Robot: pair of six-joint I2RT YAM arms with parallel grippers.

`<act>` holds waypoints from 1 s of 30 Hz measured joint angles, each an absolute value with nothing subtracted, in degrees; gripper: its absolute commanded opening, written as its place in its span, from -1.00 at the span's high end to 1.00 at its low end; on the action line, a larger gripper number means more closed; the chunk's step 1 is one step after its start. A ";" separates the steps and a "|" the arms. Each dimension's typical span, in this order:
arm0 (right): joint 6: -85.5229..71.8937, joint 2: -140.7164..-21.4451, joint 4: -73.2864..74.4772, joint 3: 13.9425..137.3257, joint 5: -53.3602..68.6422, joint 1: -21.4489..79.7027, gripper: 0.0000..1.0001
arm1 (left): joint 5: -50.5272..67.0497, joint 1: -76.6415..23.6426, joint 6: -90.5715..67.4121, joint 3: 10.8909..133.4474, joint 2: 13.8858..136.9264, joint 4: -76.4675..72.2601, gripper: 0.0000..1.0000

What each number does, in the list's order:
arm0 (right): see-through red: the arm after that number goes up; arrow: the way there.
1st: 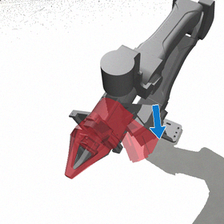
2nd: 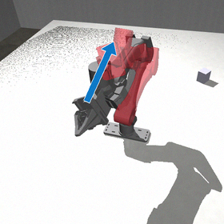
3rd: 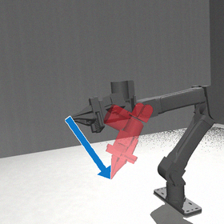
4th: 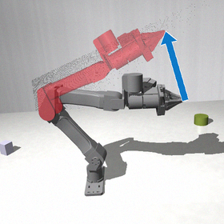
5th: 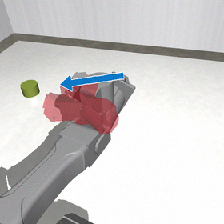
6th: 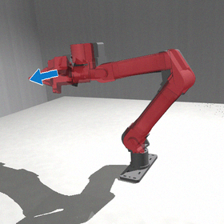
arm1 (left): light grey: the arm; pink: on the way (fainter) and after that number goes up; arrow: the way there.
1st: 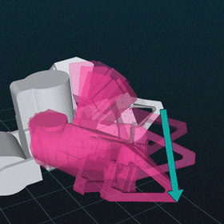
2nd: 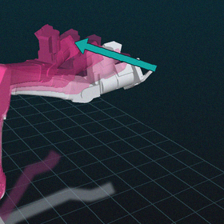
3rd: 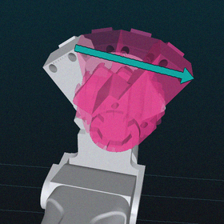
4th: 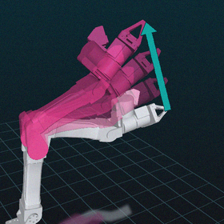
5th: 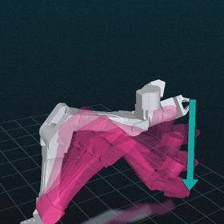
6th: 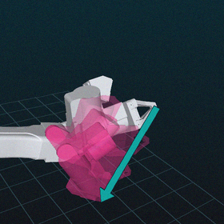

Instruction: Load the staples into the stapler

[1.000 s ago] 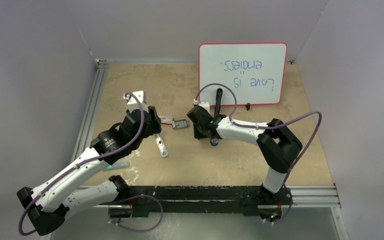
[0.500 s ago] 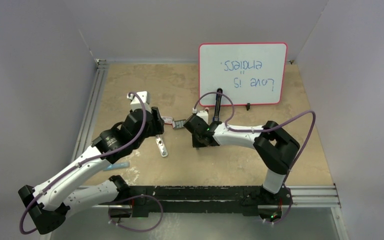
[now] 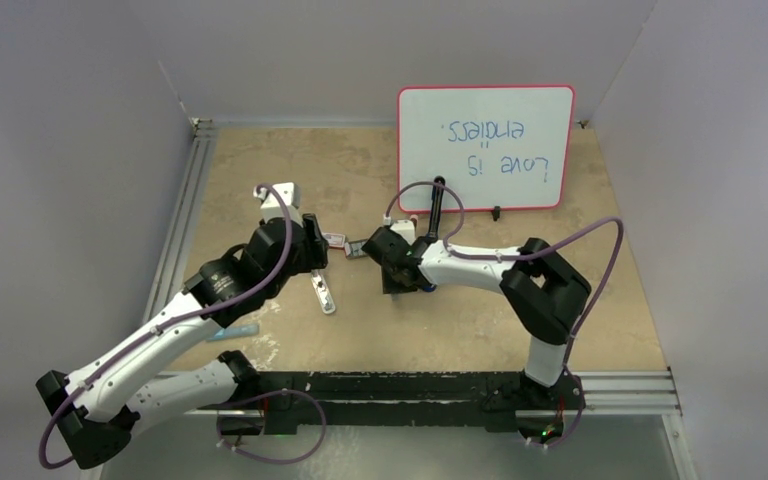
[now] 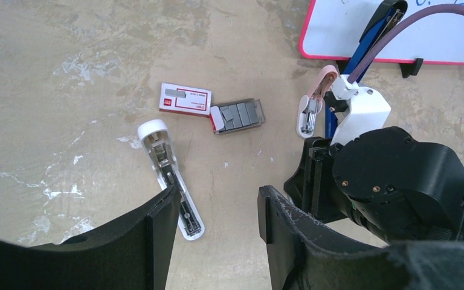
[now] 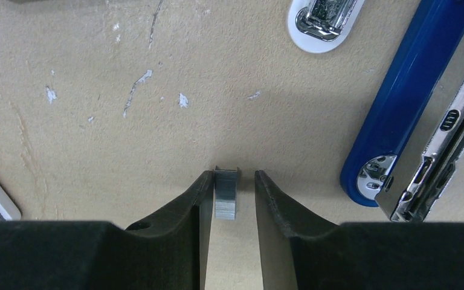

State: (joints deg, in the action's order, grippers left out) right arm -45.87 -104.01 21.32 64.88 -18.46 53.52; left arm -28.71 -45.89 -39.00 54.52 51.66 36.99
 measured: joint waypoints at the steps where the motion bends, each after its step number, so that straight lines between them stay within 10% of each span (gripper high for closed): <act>1: -46.06 -104.25 21.96 65.23 -18.50 53.52 0.33 | -28.71 -45.89 -39.00 54.52 51.48 37.01 -0.01; 30: -52.21 -109.43 31.18 73.38 -19.03 53.52 0.63 | -28.25 -45.89 -39.90 54.54 49.91 37.56 -0.01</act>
State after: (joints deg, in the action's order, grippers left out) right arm -52.21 -109.43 31.18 73.38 -19.03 53.52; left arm -28.25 -45.89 -39.90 54.54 49.91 37.56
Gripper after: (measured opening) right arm 0.190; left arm 0.503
